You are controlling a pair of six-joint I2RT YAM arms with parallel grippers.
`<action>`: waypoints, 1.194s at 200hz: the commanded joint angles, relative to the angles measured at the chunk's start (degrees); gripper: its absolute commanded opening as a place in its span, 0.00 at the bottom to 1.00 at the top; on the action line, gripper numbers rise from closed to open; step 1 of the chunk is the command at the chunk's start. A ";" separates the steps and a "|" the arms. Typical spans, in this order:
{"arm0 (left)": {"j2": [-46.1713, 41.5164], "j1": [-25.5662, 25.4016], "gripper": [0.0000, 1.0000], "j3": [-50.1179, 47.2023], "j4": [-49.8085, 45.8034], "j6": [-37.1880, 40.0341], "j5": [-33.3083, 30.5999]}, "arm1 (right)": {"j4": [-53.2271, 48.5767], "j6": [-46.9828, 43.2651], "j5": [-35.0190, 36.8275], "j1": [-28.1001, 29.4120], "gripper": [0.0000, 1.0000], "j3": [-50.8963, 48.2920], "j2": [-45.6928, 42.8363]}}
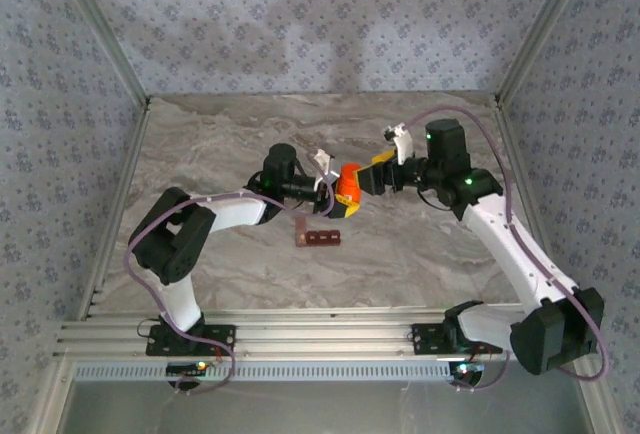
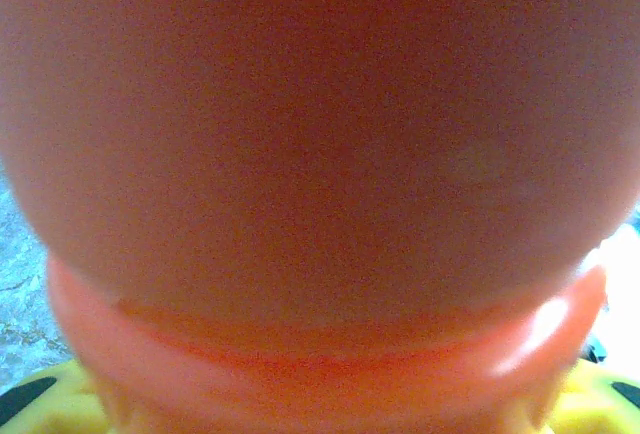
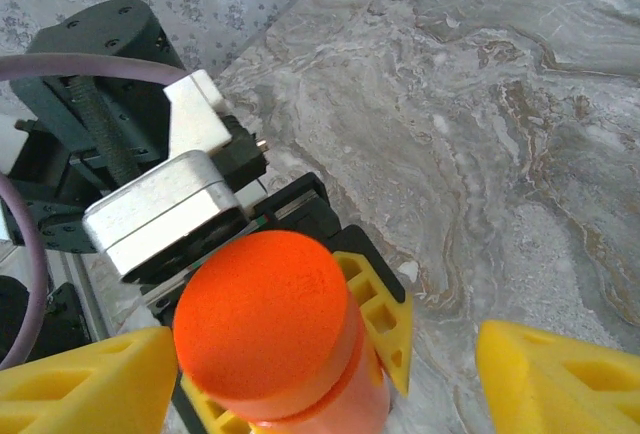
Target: Sort the pills into containers
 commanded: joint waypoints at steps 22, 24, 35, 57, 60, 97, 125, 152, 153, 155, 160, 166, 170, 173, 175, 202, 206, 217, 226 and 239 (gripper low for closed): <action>-1.49 -0.24 0.00 2.52 1.71 1.24 2.16 | 1.70 -1.74 -1.97 1.35 0.78 3.80 2.60; -1.49 -0.22 0.00 2.48 1.71 1.28 2.21 | 1.71 -1.80 -1.97 1.40 0.78 3.87 2.71; -1.40 -0.21 0.00 2.62 1.62 1.35 2.20 | 1.57 -1.92 -1.94 1.70 0.77 4.18 3.35; -1.33 -0.34 0.00 2.79 1.53 1.35 2.18 | 1.45 -2.02 -1.77 2.25 0.76 4.43 4.28; -1.31 -0.31 0.00 2.79 1.53 1.32 2.22 | 1.44 -2.02 -1.72 2.32 0.76 4.43 4.37; -1.27 -0.33 0.00 2.77 1.45 1.43 2.17 | 0.01 -2.55 -0.18 3.41 0.70 4.55 5.16; -1.31 -0.34 0.00 2.79 1.45 1.43 2.09 | -0.71 -2.63 1.02 4.08 0.59 3.66 4.95; -1.31 -0.36 0.00 2.79 1.37 1.50 2.09 | -0.15 -1.86 1.72 4.59 0.62 2.49 3.89; -1.31 -0.36 0.00 2.79 1.41 1.54 2.11 | -0.17 -1.81 1.78 4.62 0.62 2.47 3.89; -1.31 -0.32 0.00 2.79 1.41 1.51 2.06 | -0.25 -1.77 1.84 4.59 0.62 2.46 3.83; -1.27 -0.28 0.00 2.79 1.36 1.50 2.11 | -0.36 -1.76 2.05 4.63 0.62 2.48 3.68; -1.22 -0.35 0.00 2.86 1.36 1.53 1.99 | -0.46 -1.76 2.28 4.64 0.62 2.45 3.43; -1.15 -0.32 0.00 2.88 1.36 1.50 1.99 | -0.61 -1.76 2.61 4.63 0.62 2.45 3.26; -1.14 -0.28 0.00 2.88 1.28 1.45 2.03 | -0.62 -1.69 2.73 4.59 0.62 2.38 3.13; -1.13 -0.28 0.00 2.94 1.27 1.46 2.00 | -0.56 -1.67 2.83 4.56 0.63 2.37 3.04; -0.97 -0.29 0.00 3.00 1.34 1.44 2.08 | -0.46 -1.06 3.15 4.18 0.67 2.87 2.01; -1.00 -0.31 0.00 3.04 1.30 1.45 2.11 | -0.55 -1.05 3.08 4.15 0.67 3.10 1.92; -1.05 -0.34 0.00 3.05 1.27 1.48 2.20 | -0.72 -0.97 3.07 4.17 0.69 3.54 1.52; -1.00 -0.34 0.00 3.05 1.27 1.41 2.19 | -0.84 -0.86 3.03 4.10 0.69 3.75 1.23; -1.04 -0.36 0.00 3.05 1.27 1.46 2.14 | -0.86 -0.75 2.64 4.17 0.70 3.81 0.74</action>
